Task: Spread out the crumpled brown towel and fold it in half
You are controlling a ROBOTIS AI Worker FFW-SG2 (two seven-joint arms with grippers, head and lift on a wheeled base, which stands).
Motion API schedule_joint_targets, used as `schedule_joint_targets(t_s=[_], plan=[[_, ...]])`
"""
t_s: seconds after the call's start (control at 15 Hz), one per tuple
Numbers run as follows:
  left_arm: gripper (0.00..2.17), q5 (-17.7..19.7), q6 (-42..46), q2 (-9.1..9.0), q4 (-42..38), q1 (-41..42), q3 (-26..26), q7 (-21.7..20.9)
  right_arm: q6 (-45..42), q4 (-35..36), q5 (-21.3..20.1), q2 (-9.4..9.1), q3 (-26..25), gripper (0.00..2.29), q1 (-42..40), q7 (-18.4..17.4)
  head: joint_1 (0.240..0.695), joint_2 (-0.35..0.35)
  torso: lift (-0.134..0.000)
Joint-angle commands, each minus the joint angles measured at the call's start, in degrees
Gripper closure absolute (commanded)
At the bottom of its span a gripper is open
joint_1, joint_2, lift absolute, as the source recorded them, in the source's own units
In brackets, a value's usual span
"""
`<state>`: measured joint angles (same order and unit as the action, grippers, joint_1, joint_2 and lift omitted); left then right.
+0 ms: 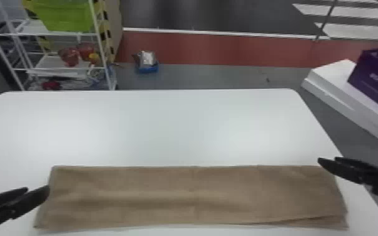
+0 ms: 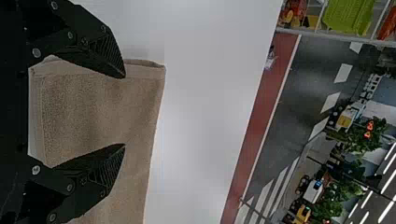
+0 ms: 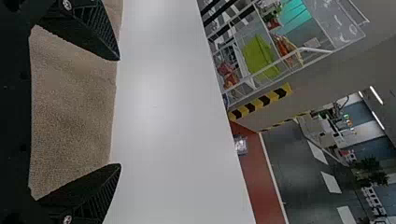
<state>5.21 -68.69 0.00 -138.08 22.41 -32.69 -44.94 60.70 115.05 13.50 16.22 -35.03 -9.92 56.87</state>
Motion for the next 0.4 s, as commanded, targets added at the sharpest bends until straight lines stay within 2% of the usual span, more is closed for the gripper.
schedule_joint_targets(t_s=[0.0,0.27,0.33], plan=[[0.44,-0.03,0.0,-0.15,-0.17,0.0,0.17,-0.15,0.61,0.0,-0.23,0.04,0.05,0.07,0.07,-0.01,0.695,-0.078,-0.123],[0.43,0.06,0.0,-0.15,0.18,-0.09,0.52,0.11,0.78,-0.09,-0.32,-0.31,-0.39,0.08,0.25,-0.1,0.695,-0.082,-0.123],[0.36,-0.2,0.0,-0.15,0.27,-0.18,0.87,0.64,1.31,-0.09,-0.49,-0.31,-0.22,0.09,0.51,-0.1,0.695,-0.083,-0.123]])
